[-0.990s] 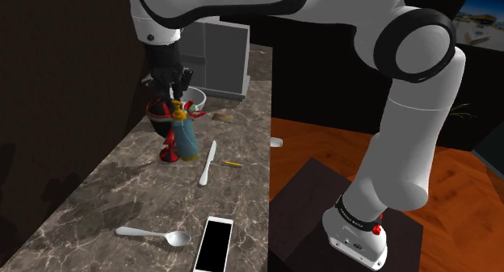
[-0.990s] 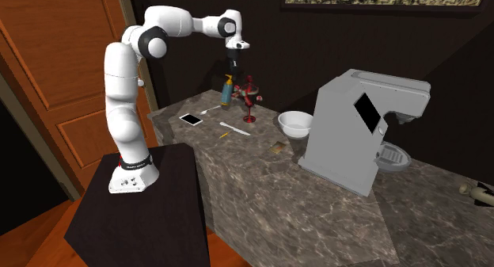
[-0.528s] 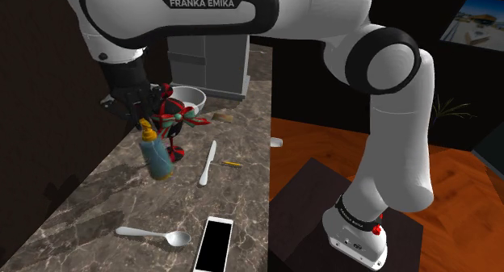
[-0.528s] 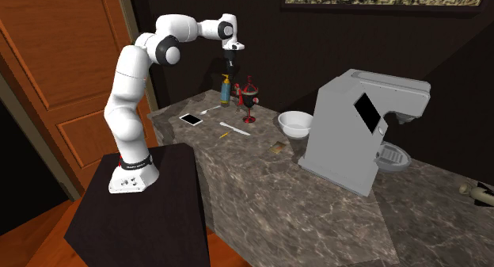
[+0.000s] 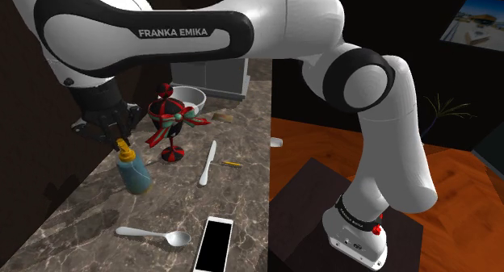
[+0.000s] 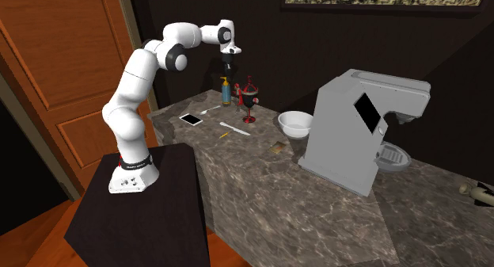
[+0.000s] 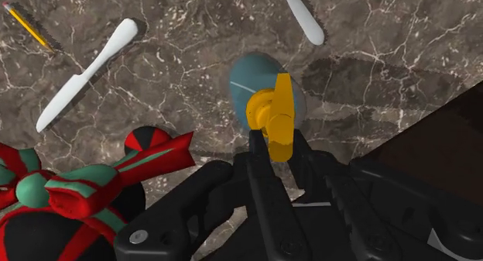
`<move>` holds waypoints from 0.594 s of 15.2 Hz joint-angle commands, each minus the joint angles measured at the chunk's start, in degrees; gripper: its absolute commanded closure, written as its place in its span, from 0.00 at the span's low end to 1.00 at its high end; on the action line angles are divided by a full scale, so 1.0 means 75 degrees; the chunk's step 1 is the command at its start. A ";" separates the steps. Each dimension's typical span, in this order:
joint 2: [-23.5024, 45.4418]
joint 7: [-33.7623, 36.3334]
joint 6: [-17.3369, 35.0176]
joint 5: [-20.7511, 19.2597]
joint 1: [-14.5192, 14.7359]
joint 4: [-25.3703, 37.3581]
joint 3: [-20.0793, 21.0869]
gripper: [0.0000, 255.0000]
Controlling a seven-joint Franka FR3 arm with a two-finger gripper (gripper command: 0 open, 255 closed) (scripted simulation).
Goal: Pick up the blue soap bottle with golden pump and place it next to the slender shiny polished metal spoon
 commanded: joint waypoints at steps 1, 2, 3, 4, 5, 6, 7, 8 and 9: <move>0.0014 0.0009 0.0198 -0.0005 -0.0022 -0.0183 -0.0005 1.00; 0.0004 0.0016 0.0308 -0.0005 -0.0035 -0.0304 -0.0006 1.00; -0.0004 0.0023 0.0415 -0.0005 -0.0048 -0.0421 -0.0006 1.00; -0.0009 0.0030 0.0521 -0.0006 -0.0060 -0.0533 -0.0008 1.00; -0.0011 0.0037 0.0625 -0.0007 -0.0071 -0.0640 -0.0009 1.00; -0.0011 0.0044 0.0727 -0.0010 -0.0081 -0.0743 -0.0011 1.00; -0.0008 0.0052 0.0828 -0.0013 -0.0091 -0.0843 -0.0013 1.00; -0.0003 0.0059 0.0927 -0.0016 -0.0099 -0.0938 -0.0015 1.00; 0.0004 0.0066 0.1025 -0.0020 -0.0107 -0.1030 -0.0018 1.00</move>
